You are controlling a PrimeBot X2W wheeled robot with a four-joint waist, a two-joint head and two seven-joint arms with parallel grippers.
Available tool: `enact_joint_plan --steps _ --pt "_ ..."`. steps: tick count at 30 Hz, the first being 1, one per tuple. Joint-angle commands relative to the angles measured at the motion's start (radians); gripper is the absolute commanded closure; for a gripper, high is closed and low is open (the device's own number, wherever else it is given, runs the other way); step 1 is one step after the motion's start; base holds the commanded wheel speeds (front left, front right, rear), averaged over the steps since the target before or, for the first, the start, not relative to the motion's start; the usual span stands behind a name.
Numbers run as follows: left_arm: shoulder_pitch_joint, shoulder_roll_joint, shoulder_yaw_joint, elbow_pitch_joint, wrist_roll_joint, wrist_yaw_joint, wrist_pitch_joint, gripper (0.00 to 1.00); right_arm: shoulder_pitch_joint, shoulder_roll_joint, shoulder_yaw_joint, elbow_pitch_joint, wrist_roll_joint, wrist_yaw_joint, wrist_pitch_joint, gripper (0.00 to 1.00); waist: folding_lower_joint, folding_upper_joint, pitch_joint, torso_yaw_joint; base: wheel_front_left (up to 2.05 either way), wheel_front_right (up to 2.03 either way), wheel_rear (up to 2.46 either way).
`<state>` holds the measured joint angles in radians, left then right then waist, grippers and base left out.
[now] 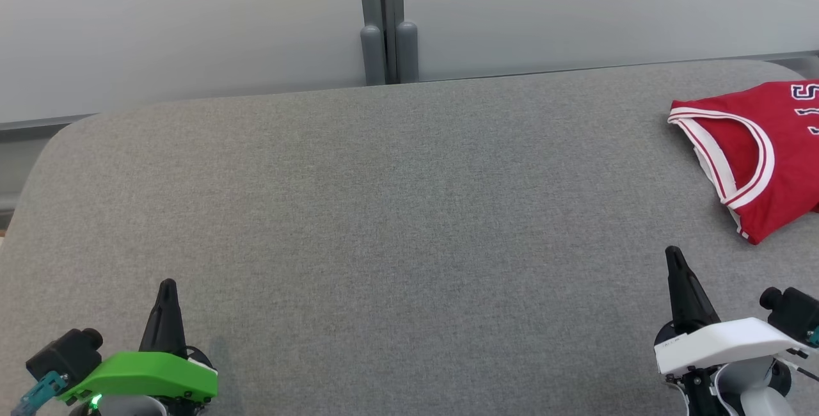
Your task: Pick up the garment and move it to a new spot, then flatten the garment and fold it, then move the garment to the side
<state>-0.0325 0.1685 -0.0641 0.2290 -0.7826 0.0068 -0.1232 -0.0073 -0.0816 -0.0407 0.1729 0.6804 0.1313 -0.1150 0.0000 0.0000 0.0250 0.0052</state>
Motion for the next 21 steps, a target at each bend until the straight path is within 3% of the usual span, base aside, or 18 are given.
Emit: enact_joint_plan --steps 1,21 --pt "-0.031 0.002 0.014 -0.011 -0.038 -0.011 0.008 1.00 -0.030 -0.003 -0.006 -0.008 0.041 0.000 0.008 1.00 0.0000 0.0000 0.000 0.000 0.00 0.00 0.00" --pt "-0.047 -0.033 0.062 -0.004 -0.264 -0.047 0.073 1.00 -0.052 0.006 -0.026 0.014 0.295 0.000 0.071 1.00 0.0000 0.0000 -0.005 -0.001 0.00 0.00 0.00"
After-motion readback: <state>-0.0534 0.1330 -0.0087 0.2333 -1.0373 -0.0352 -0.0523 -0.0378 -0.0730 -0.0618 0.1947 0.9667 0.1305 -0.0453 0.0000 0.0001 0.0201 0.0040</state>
